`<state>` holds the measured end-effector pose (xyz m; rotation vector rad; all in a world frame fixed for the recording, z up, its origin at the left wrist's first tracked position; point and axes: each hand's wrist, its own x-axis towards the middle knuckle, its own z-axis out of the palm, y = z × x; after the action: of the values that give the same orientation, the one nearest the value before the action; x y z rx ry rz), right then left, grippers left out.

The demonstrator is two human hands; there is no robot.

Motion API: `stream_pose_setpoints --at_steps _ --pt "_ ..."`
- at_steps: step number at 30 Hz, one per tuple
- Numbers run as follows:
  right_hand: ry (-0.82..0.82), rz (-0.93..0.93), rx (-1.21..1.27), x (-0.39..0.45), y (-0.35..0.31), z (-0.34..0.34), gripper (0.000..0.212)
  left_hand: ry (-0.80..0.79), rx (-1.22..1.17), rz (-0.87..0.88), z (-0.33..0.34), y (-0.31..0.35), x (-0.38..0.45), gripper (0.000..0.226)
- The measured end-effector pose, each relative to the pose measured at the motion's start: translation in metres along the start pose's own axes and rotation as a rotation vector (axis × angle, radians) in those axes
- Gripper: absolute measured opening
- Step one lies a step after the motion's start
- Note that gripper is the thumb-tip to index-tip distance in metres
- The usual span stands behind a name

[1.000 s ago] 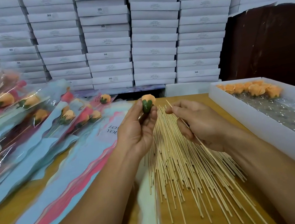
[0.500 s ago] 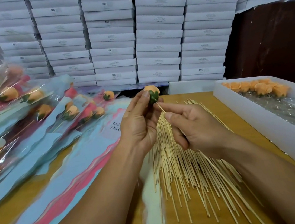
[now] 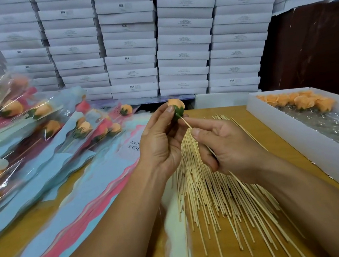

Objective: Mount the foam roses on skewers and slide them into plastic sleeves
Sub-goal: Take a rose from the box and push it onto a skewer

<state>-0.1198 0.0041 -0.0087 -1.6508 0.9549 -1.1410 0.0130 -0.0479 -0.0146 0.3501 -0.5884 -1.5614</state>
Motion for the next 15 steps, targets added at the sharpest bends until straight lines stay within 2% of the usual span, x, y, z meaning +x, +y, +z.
stream_pose_setpoints --at_steps 9,15 --pt "-0.005 0.021 0.023 0.0000 -0.0015 0.0001 0.039 -0.006 0.015 0.002 -0.0002 -0.0004 0.0000 0.013" --pt "0.017 0.037 0.018 -0.0002 -0.0016 -0.0003 0.037 -0.025 0.108 0.054 -0.0005 -0.0012 -0.0004 0.014"
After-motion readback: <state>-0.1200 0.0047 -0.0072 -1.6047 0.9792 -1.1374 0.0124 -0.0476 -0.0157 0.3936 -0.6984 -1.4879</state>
